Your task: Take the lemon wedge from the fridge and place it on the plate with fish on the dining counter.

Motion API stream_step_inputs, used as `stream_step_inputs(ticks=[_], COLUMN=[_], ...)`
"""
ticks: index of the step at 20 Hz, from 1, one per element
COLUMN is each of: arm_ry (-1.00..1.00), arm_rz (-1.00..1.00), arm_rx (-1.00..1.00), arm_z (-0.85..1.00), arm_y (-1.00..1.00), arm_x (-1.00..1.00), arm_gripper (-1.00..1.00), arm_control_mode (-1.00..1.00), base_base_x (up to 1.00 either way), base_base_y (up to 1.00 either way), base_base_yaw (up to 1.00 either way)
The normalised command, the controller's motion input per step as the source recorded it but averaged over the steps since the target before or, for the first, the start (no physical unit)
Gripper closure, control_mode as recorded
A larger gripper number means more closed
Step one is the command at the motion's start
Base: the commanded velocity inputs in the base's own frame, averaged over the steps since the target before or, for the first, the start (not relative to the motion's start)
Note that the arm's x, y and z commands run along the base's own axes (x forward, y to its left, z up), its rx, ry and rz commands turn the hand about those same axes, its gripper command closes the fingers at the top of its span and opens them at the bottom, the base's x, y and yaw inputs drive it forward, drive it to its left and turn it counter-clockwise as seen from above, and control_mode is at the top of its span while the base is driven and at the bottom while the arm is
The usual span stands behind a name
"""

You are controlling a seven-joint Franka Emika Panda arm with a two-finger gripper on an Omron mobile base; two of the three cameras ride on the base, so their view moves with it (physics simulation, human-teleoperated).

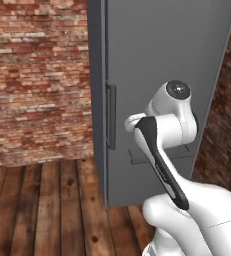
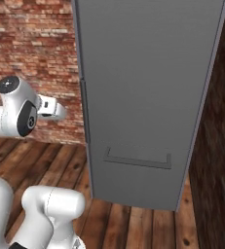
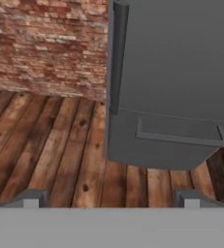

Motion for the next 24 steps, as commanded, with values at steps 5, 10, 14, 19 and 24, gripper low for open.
stream_step_inputs(ticks=[5,10,14,19,24], arm_ry=[-0.02,0.01,0.00,0.00,-0.02], arm_rz=[0.00,0.01,0.06,0.03,0.00], arm_rx=[0.00,0.00,0.00,0.00,-0.06], arm_z=[-0.01,-0.01,-0.08,-0.09,-0.45], arm_y=[-0.03,0.03,0.16,0.01,-0.06], arm_x=[0.97,1.00,0.90,0.62,0.22], arm_gripper=[-1.00,-1.00,-1.00,-1.00,-1.00], arm_control_mode=[-1.00,-1.00,-1.00,-1.00,-1.00], base_base_x=[0.00,0.00,0.00,0.00,0.00], base_base_y=[0.00,0.00,0.00,0.00,0.00], base_base_yaw=[0.00,0.00,0.00,0.00,0.00])
